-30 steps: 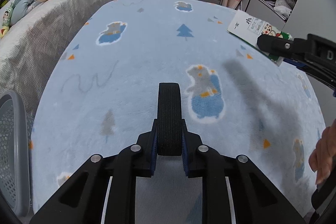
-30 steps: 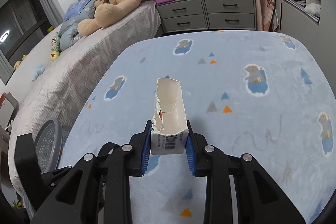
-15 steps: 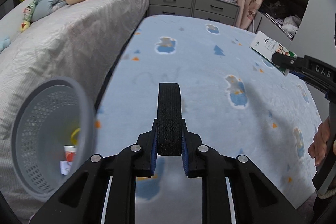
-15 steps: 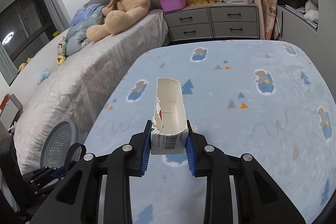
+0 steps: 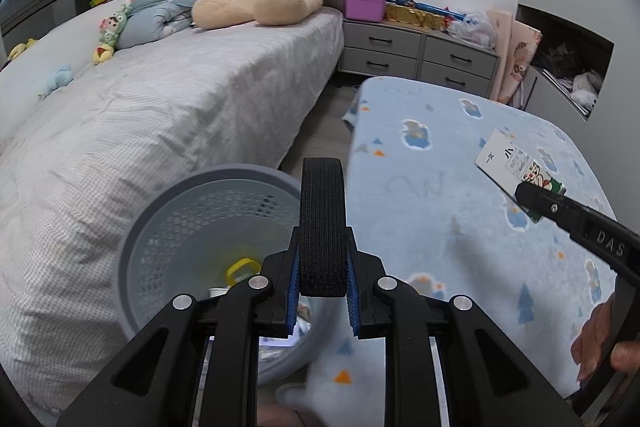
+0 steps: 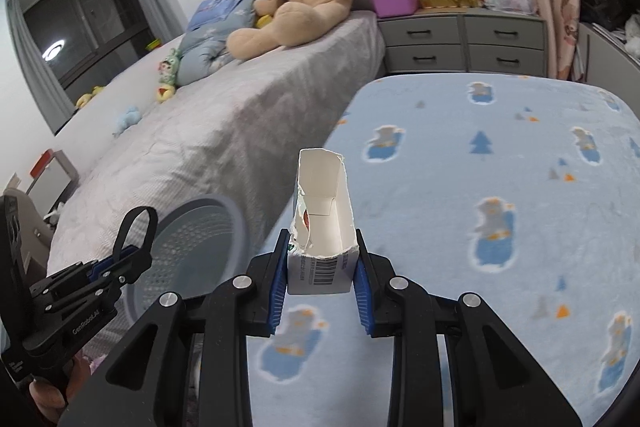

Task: Collect trash
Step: 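Carry band and carton over the grey basket and open both tools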

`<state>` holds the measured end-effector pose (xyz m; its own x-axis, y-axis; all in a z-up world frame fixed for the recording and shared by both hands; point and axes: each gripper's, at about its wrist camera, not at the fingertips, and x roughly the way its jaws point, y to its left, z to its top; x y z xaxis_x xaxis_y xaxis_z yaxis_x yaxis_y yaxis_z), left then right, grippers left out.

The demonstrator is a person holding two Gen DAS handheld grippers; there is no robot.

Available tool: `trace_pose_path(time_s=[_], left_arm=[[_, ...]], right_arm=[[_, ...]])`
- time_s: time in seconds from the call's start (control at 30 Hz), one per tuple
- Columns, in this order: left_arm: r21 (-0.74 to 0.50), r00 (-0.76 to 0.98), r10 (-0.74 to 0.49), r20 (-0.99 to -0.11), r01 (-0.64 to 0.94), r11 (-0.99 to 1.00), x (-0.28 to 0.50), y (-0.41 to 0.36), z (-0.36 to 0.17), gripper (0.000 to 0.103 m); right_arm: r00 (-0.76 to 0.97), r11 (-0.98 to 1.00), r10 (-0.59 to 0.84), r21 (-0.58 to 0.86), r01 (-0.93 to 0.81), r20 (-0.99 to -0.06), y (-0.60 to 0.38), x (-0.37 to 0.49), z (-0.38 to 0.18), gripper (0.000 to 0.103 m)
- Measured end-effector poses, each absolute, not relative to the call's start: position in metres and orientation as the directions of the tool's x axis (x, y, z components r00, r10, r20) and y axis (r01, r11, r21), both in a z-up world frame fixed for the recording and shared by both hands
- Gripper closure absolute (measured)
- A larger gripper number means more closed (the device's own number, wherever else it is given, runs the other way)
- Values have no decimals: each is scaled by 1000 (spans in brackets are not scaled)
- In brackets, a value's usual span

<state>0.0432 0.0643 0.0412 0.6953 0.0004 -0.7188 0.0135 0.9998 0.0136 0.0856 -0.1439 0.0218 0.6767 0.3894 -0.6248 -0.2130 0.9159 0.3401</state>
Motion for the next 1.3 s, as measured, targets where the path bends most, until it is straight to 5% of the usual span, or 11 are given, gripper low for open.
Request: trace_pose_path(time_s=[0.53,1.3], left_arm=[[-3,665,94,-741,-142,990,46,177,31,84],[-25,599,74,-798,-156,987,84,212,-6,80]], right_arm=[[557,861,500,308,-405,-664,-7,93,13,74],[447,852,488,298,-430,-749,44,124,-26,73]])
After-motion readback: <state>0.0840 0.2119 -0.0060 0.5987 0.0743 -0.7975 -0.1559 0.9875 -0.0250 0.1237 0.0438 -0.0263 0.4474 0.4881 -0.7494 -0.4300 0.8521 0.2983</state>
